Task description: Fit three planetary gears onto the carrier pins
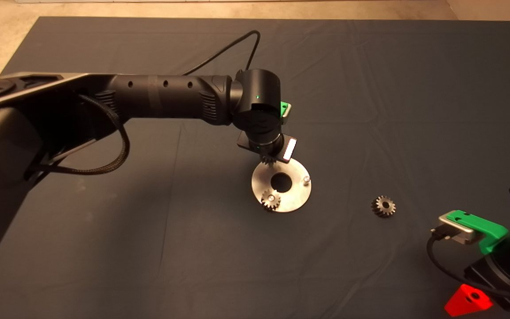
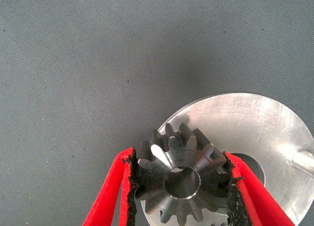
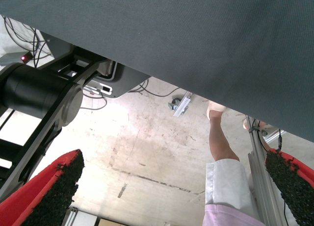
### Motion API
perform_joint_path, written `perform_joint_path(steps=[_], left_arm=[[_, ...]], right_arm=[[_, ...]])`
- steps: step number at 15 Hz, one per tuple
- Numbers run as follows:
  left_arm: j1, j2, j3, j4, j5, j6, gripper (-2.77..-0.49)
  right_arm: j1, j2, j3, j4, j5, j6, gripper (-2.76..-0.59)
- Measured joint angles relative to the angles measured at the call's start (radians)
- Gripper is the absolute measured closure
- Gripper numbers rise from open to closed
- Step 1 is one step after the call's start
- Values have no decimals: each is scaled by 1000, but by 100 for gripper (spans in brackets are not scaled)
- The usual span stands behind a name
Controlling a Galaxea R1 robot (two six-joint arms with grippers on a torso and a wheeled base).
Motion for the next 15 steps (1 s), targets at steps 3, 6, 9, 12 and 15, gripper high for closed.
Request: perform_joint_path(steps=[3,6,9,12,15], left_arm=[[1,0,0,0,0,1,-93],[5,1,0,4,0,1,-93],[5,3,0,4,4,1,-93],[5,4,0,4,3,3,-93],[9,14,-1,5,6,1,-93]], right_arm=[[0,0,0,0,0,0,-275],[0,0,0,0,0,0,-275],[0,0,0,0,0,0,-275],[0,0,0,0,0,0,-275],[0,0,0,0,0,0,-275]])
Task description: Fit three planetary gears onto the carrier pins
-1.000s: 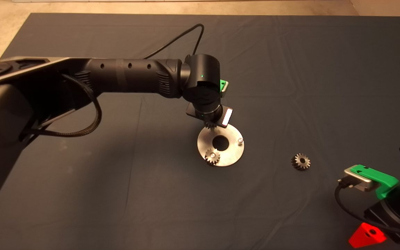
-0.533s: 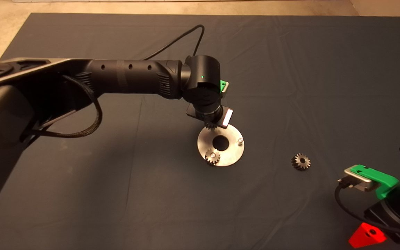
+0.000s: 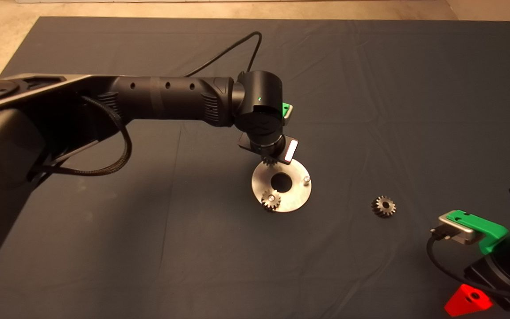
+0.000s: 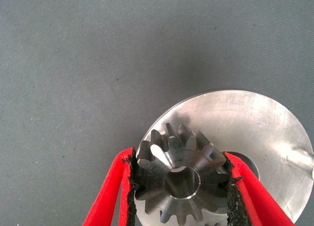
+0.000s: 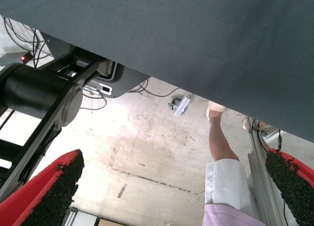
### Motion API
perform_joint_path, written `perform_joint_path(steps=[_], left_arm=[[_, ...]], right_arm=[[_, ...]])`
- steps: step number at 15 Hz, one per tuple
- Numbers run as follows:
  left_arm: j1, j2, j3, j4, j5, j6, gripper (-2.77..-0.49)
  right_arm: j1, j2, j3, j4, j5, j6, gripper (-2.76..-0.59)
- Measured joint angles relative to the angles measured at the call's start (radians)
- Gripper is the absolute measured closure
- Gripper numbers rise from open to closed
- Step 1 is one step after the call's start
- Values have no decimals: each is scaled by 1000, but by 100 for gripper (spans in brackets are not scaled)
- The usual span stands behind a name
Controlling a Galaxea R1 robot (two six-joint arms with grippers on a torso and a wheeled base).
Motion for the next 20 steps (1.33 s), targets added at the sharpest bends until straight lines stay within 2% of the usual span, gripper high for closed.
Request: perform_joint_path(steps=[4,11,15,20], left_arm=[[0,0,-5,0,-8,0,-93],[0,-1,-7,0,-11,0,-95],[0,-4,-7,0,-20,1,-106],[0,-6,-7,0,-22,1,-131]], right_arm=[[0,0,0,0,0,0,-275],[0,0,0,0,0,0,-275],[0,0,0,0,0,0,-275],[0,0,0,0,-1,0,-275]])
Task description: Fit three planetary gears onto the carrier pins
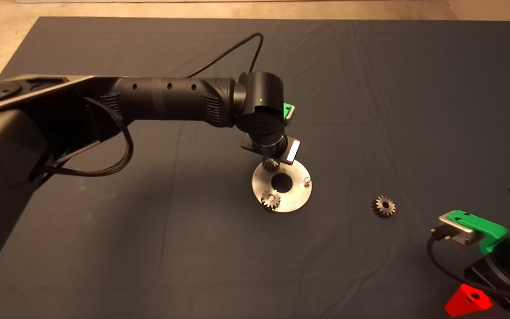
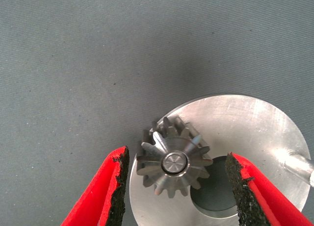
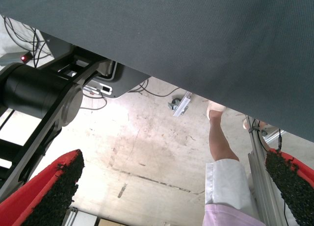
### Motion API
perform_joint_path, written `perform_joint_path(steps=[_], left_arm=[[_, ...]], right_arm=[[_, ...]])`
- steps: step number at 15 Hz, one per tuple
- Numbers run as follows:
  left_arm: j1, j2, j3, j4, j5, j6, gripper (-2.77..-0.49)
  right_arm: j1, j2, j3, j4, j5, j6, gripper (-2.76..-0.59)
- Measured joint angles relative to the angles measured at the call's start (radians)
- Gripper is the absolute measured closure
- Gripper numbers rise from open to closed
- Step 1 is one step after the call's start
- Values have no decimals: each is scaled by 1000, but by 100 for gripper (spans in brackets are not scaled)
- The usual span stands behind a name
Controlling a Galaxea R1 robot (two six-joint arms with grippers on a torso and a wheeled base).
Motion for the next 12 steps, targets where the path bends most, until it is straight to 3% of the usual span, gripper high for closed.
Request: perform_joint_path(steps=[2,4,5,8,9,10,12], left_arm=[[0,-10,9,0,0,0,-139],[-5,-47,61,-2,1,-11,-146],[-23,-81,101,-4,0,-31,-152],[-128,-219,230,-13,16,-99,-167],[-142,-250,257,-46,40,-122,-175],[-140,-272,284,-96,70,-139,-175],[-134,-309,395,-184,136,-204,-188]], right_arm=[[0,0,0,0,0,0,-275],[0,0,0,0,0,0,-275],[0,0,0,0,0,0,-275],[0,0,0,0,-1,-12,-275],[2,0,0,0,-1,-39,-275],[9,0,-6,0,2,-78,-275],[17,1,-64,0,3,-195,-275]])
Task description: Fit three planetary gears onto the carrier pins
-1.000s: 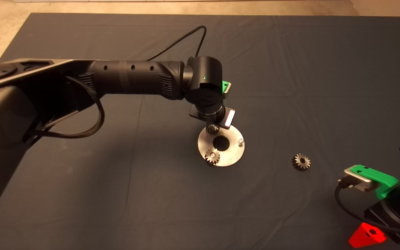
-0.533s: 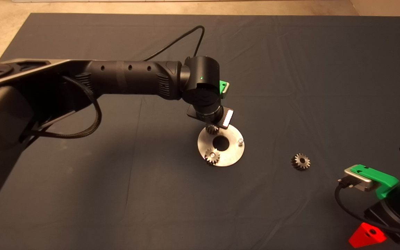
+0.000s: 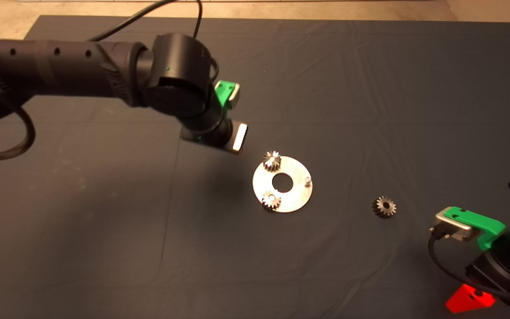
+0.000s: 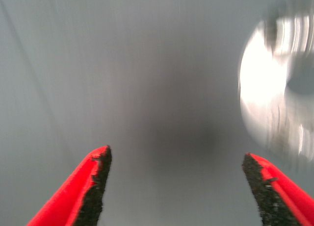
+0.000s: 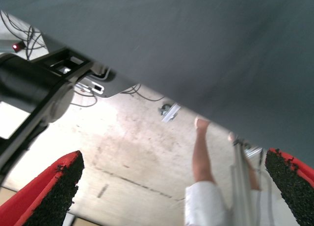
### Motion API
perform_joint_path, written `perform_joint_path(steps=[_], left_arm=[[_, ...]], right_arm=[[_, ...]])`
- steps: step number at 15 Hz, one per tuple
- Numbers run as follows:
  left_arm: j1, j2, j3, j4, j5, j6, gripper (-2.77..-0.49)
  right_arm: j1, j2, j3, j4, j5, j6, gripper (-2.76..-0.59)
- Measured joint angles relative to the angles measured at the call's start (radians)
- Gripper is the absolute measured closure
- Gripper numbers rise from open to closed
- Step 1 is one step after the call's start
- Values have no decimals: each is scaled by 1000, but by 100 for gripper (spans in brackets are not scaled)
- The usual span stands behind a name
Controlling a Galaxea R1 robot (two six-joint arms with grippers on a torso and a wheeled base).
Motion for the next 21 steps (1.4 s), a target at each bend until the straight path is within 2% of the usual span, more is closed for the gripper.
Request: perform_joint_path(steps=[2,3,4,6,7,8,9,13,15,18,21], left_arm=[[-3,-48,151,-62,0,-104,-189],[-5,-88,226,-96,-4,-175,-192],[-6,-144,295,-114,-1,-237,-201],[-11,-245,430,-153,10,-344,-208],[-12,-271,481,-186,12,-374,-217],[-12,-279,513,-217,11,-394,-217],[-11,-282,521,-235,8,-414,-217],[-20,-318,522,-262,9,-450,-217],[-20,-329,524,-271,9,-459,-217],[-20,-331,526,-274,9,-462,-217],[-20,-339,528,-277,9,-464,-217]], right_arm=[[9,11,-124,0,0,-154,-275],[14,28,-206,-1,-3,-233,-275],[19,50,-272,-1,-4,-304,-275],[30,101,-346,-2,-2,-413,-275],[40,126,-368,-2,4,-444,-275],[48,143,-384,-2,9,-467,-275],[53,149,-397,-3,7,-484,-275],[70,152,-426,-4,0,-525,-275],[74,162,-427,-12,6,-539,-275],[72,162,-429,-33,4,-574,-275],[72,166,-429,-71,4,-618,-275]])
